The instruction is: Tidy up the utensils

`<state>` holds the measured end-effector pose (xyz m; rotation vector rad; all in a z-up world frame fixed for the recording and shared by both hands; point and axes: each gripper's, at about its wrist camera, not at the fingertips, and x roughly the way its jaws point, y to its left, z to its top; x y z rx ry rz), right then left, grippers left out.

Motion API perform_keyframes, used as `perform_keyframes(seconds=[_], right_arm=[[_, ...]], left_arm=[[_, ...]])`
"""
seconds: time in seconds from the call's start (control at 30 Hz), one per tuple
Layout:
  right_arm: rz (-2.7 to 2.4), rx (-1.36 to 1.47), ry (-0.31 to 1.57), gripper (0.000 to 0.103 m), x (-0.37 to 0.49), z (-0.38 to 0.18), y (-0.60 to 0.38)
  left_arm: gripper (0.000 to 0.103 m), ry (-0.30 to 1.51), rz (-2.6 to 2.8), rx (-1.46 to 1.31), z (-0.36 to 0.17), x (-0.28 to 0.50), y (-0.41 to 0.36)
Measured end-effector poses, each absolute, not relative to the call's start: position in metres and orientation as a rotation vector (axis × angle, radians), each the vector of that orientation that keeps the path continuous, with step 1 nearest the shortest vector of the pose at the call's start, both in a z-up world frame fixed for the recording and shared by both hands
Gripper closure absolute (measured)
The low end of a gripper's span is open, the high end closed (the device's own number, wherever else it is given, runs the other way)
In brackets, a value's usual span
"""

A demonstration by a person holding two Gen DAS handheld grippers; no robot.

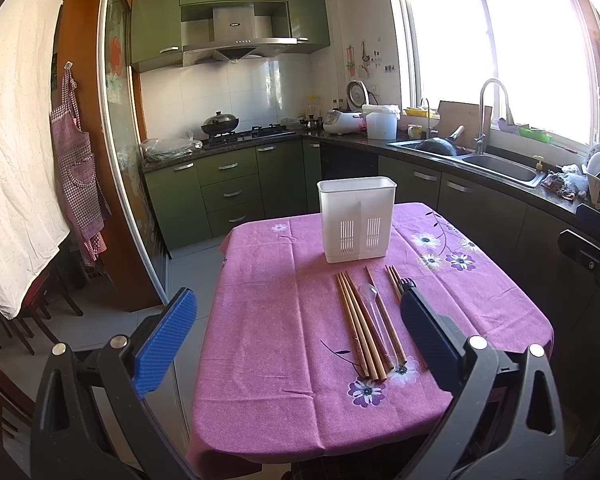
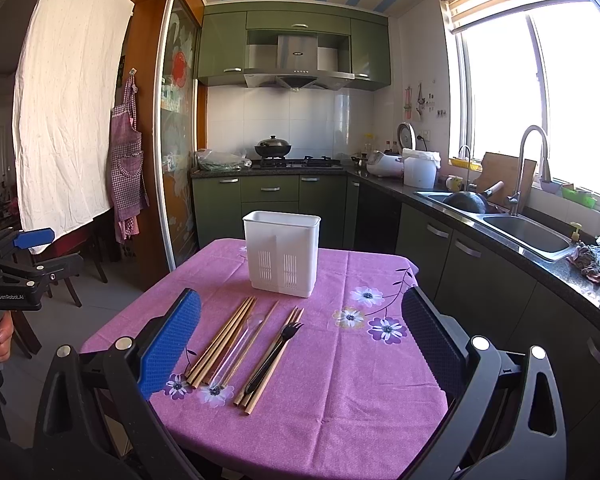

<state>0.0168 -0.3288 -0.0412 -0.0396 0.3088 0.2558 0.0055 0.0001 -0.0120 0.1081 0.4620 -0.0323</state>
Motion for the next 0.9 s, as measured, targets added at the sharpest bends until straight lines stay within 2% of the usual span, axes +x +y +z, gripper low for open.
perform_keyframes(seconds=[0.57, 0.73, 0.9], right_arm=[[0.253, -0.042, 0.340, 0.004, 0.027, -0.050, -0.328], [0.235, -0.047, 0.403, 0.004, 0.047, -0.054, -0.334], [0.219, -0.061, 0.546, 0.004, 0.089, -0.065, -0.340]], left_arm=[[0.006, 0.496, -0.042, 0.111, -0.019, 0.016, -0.001], [0.006, 0.575, -0.059, 0.101, -0.028, 0.046, -0.001], [0.006, 0.721, -0.110, 0.028, -0.045, 0.093, -0.001]])
